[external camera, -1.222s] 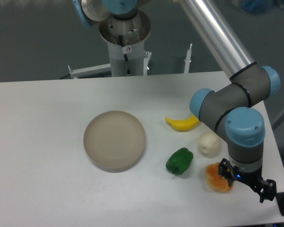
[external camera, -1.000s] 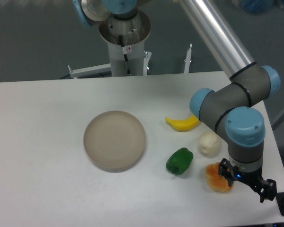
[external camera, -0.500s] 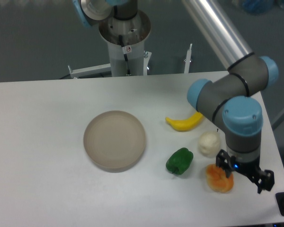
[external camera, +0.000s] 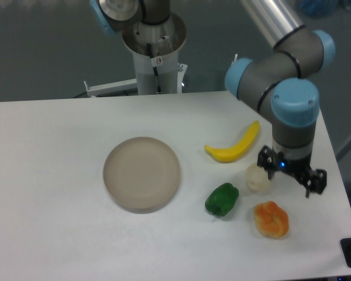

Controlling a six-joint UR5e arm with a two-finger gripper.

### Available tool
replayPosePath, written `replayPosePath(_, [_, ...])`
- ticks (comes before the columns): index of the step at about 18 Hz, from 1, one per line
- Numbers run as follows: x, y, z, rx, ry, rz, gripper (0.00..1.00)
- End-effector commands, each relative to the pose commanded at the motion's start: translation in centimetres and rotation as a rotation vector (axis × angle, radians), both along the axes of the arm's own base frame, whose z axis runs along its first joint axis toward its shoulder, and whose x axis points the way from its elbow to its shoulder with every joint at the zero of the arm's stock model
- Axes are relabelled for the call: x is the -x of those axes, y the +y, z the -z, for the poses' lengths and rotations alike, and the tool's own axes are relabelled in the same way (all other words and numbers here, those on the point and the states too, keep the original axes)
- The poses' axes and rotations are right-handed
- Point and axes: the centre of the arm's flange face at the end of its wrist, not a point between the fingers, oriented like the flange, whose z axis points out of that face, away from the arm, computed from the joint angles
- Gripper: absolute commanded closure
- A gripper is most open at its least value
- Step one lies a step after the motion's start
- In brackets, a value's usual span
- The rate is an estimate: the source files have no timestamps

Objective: Pick up the banana from the table
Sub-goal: 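Raise the open gripper and move it over the yellow banana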

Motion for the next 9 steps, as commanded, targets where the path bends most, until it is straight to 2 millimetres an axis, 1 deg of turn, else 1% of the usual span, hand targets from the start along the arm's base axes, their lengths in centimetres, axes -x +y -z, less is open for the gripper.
replayPosePath(2, [0.0,-2.4,1.2,0.024,-0.029,-0.008,0.00])
replayPosePath(3, [-0.2,-3.6,2.2,0.039,-0.043,0.001,0.00])
replayPosePath(5, [-0.2,-5.6,4.9,0.078,-0.088,0.025,0.00])
replayPosePath(9, [-1.6,-9.3,6.7,0.106,-0.136,0.004,0.00])
